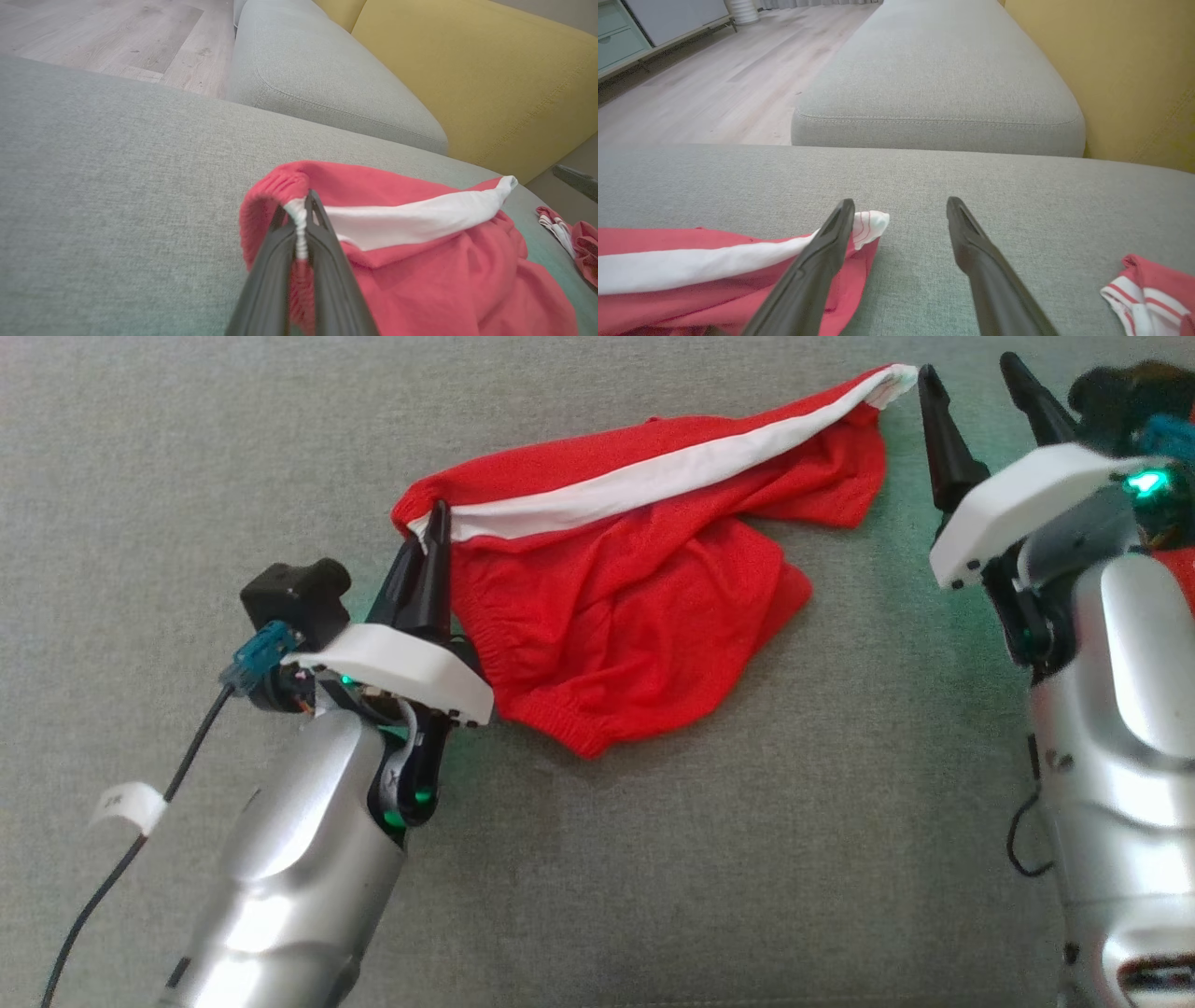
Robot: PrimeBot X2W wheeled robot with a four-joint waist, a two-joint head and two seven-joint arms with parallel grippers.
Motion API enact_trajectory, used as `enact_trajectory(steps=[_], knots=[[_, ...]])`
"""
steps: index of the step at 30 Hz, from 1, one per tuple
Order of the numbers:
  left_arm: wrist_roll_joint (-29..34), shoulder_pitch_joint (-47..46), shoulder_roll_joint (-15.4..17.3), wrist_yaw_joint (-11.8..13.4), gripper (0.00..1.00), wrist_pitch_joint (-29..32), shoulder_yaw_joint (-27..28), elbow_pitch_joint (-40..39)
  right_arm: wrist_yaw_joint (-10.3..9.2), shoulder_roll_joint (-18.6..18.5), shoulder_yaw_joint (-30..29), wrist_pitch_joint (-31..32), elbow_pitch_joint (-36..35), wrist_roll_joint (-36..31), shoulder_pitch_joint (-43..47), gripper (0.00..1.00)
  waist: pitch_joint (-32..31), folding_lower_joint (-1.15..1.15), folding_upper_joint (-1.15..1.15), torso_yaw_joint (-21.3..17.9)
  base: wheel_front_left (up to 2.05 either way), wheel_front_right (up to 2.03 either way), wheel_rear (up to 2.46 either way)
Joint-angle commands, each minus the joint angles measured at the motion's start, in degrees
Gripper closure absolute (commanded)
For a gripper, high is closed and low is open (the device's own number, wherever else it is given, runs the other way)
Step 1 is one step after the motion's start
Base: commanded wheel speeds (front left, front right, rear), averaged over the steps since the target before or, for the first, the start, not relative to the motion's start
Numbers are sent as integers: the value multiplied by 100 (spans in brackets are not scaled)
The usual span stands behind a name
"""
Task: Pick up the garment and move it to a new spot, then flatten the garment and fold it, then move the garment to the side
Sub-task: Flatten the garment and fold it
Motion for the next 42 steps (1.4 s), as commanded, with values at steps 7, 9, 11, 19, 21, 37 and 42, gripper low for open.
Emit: enact_trajectory(steps=[7, 9, 11, 19, 21, 37, 42], knots=[[44, -44, 38, -19, 100, -104, 45, -300, -4, 116, 171, 112, 627, 320, -618, 0, 60, 0, 0, 121, 0, 0, 0], [51, -29, 17, -16, 100, -111, 8, -339, -4, 133, 238, 112, 831, 335, -709, 0, 73, 0, 0, 149, 0, 0, 0], [55, -18, 2, -12, 100, -114, -22, -374, -4, 155, 328, 98, 998, 397, -788, 0, 89, 0, 0, 172, 0, 0, 0], [66, -28, 0, 11, 100, -100, -88, -455, -4, 159, 598, -97, 1442, 617, -1086, 73, 152, 0, 0, 206, 0, 0, 0], [69, -39, 4, 16, 100, -99, -97, -467, -4, 134, 650, -140, 1534, 661, -1153, 87, 167, 0, 0, 210, 0, 0, 0], [161, -87, 163, 68, 100, -406, -40, -659, -4, -17, 913, -1143, 1599, 1135, -1380, 100, -85, 0, 0, 120, 0, 0, 0], [263, -162, 327, 112, 100, -495, 18, -923, -4, -135, 957, -1434, 1228, 1261, -1227, 100, -357, 0, 0, 47, 0, 0, 0]])
